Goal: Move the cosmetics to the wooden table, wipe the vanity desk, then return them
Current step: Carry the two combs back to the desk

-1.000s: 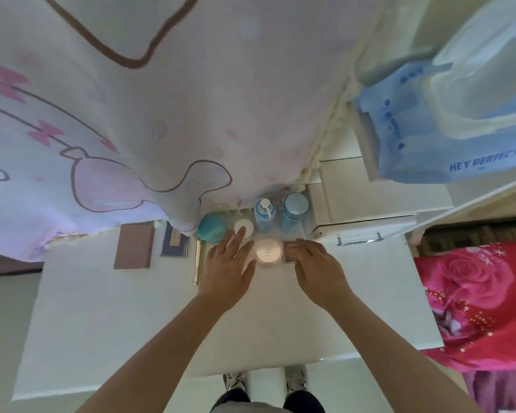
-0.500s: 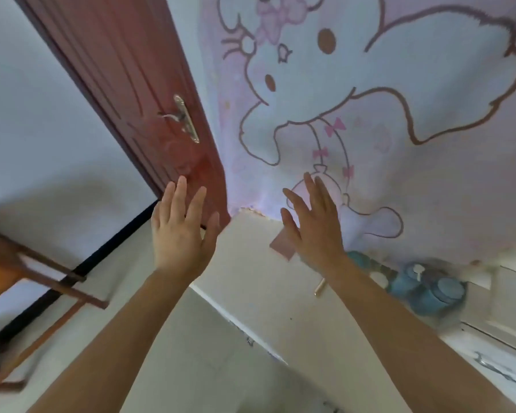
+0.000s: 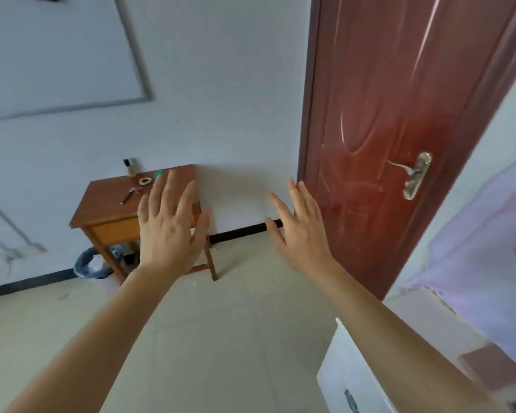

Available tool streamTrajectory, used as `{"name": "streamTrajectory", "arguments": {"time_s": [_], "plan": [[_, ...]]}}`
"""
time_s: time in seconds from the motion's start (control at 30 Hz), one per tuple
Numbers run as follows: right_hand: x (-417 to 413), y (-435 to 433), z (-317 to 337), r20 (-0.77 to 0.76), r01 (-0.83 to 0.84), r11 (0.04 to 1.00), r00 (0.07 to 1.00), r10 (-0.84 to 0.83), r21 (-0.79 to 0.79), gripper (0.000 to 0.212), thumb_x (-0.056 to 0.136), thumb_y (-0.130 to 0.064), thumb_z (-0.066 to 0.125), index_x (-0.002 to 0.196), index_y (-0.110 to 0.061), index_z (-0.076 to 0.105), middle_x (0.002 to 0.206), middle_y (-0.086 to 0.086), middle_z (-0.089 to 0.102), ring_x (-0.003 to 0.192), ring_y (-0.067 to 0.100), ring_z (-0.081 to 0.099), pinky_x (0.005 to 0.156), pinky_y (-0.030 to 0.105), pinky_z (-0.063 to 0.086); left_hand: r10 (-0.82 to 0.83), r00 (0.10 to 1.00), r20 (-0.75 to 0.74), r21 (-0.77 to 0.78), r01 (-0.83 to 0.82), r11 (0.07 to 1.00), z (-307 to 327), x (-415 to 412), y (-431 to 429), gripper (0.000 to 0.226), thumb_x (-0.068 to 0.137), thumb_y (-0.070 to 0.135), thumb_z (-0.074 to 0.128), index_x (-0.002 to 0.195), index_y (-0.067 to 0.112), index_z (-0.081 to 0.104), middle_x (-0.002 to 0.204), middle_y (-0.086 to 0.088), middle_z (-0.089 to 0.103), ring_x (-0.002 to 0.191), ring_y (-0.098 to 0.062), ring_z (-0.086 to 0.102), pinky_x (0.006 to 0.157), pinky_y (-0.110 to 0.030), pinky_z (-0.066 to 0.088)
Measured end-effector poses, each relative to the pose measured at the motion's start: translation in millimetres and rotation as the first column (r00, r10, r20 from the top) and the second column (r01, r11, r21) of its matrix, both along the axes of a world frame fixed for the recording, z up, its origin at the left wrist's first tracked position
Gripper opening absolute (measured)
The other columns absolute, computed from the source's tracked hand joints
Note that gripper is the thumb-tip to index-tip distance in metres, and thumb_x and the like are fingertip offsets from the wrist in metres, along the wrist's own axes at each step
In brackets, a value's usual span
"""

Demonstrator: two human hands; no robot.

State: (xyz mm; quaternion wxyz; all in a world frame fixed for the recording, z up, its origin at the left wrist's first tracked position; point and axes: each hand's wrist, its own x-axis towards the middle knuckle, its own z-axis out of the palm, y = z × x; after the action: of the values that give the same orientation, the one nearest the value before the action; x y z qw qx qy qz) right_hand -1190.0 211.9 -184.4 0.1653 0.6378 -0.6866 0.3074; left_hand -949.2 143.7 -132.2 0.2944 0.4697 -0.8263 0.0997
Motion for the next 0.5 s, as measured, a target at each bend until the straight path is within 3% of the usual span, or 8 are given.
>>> {"name": "streamTrajectory", "arguments": {"time_s": [0.23,0.5], "plan": [[75,-115,-3,-0.015,-0.165,0.982,0.986,0.167,0.086,0.053,0.103,-0.041,0.043,0.151,-0.021,0.035,0.163,0.016,0.012,0.151,0.034,0.010,0.120,0.049,0.022,0.148,0.988,0.039,0.069,-0.150,0.986,-13,86,-94,0.058,0.098,0.041,0.046,0.150,0.024,0.028,0.160,-0.010,0.018,0.148,-0.031,0.010,0.116,-0.057,0.017],[83,-246,-24,0.025,-0.236,0.966,0.972,0.235,0.110,0.053,0.102,-0.043,0.043,0.151,-0.021,0.037,0.163,0.015,0.014,0.151,0.032,0.011,0.120,0.046,0.020,0.228,0.971,0.070,0.108,-0.235,0.966,-33,90,-192,0.059,0.097,0.044,0.043,0.151,0.022,0.029,0.161,-0.010,0.017,0.149,-0.029,0.007,0.117,-0.054,0.014]]}}
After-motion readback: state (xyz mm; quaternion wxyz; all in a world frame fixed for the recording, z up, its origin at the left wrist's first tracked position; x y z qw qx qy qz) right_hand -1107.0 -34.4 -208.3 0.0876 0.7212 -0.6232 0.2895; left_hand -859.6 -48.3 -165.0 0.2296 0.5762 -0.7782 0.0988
